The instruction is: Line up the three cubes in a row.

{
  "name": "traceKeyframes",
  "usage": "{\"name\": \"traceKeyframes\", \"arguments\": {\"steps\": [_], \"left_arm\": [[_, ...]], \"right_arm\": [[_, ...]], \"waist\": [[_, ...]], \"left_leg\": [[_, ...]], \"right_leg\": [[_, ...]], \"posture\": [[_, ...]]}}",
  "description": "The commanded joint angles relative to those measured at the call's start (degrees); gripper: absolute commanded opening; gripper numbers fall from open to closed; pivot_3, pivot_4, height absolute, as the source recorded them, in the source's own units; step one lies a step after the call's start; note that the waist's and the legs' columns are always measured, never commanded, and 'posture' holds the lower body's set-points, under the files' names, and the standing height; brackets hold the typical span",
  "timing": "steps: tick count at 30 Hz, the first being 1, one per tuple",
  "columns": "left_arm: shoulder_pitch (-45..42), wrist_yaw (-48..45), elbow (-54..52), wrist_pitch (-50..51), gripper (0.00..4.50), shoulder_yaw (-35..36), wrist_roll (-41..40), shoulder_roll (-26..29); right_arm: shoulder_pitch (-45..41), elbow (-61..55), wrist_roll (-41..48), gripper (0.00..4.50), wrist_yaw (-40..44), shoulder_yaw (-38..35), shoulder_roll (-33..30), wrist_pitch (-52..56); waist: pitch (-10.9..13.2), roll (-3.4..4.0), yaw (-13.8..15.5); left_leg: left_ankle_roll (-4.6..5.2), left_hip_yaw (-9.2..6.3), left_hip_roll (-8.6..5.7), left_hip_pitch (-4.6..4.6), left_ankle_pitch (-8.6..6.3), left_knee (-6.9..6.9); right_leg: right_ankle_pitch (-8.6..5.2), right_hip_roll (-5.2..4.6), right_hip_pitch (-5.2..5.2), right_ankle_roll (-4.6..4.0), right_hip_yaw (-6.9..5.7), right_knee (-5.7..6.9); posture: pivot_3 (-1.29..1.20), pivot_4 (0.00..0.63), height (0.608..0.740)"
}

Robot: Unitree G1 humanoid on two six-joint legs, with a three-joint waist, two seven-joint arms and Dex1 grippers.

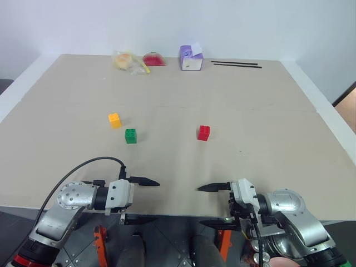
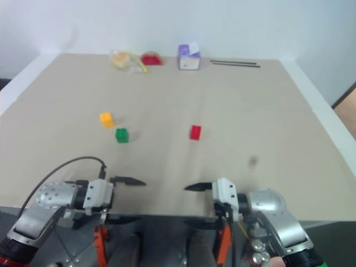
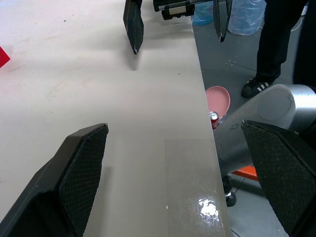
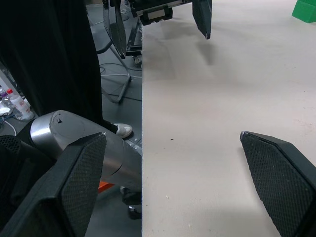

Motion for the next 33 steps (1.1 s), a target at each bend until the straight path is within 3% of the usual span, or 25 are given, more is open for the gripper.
{"name": "traceKeyframes", "arguments": {"steps": [1, 15, 19, 25, 33], "left_arm": [[0.86, -0.5, -1.63, -1.21, 4.47, -0.66, 0.26, 0.62], [1.95, -1.41, -0.81, -4.07, 4.47, -1.25, 0.54, 1.03], [0.46, 0.87, -1.11, -0.55, 4.47, -0.5, -0.5, 0.1], [-11.79, 15.01, 1.18, 14.78, 4.47, 4.74, -6.74, -8.09], [-17.38, 21.41, 2.84, 18.59, 4.47, 7.25, -7.23, -13.16]], "right_arm": [[0.03, -2.16, 0.8, 4.5, 0.02, -0.99, -0.46, 0.5], [-0.59, -0.24, 0.5, 4.5, 1.24, -0.31, -0.16, 1.41], [-1.49, -0.38, 2.43, 4.5, 0.58, -1.19, 0.41, 3.99], [-16.54, 7.13, 6.79, 4.5, -2.08, -4.73, 1.19, 14.24], [-42.7, 34.41, -2.59, 4.5, 0.45, -1.54, 3.64, 11.26]], "waist": [[0.0, 0.0, 0.0], [0.0, 0.0, 0.02], [0.0, 0.0, 0.02], [0.0, 0.0, -0.02], [-0.01, -0.02, -0.19]], "left_leg": [[0.0, 0.06, 0.04, 0.0, 0.0, 0.0], [0.0, 0.41, 0.31, 0.0, 0.0, 0.05], [0.0, 0.41, 0.31, 0.0, 0.0, 0.05], [0.08, 0.41, 0.31, -0.06, 0.05, 0.59], [0.15, 0.43, 0.31, -0.07, 0.09, 0.67]], "right_leg": [[0.0, 0.0, 0.0, 0.0, 0.0, 0.0], [0.02, 0.15, 0.0, -0.03, 0.03, 0.0], [0.02, 0.15, 0.0, -0.04, 0.03, 0.0], [0.17, 0.19, 0.1, -0.01, 0.03, 0.06], [0.42, 0.26, 0.17, 0.06, 0.07, 0.09]], "posture": [[0.0, 0.15, 0.74], [0.0, 0.15, 0.74], [0.0, 0.15, 0.74], [0.0, 0.15, 0.74], [0.0, 0.15, 0.74]]}}
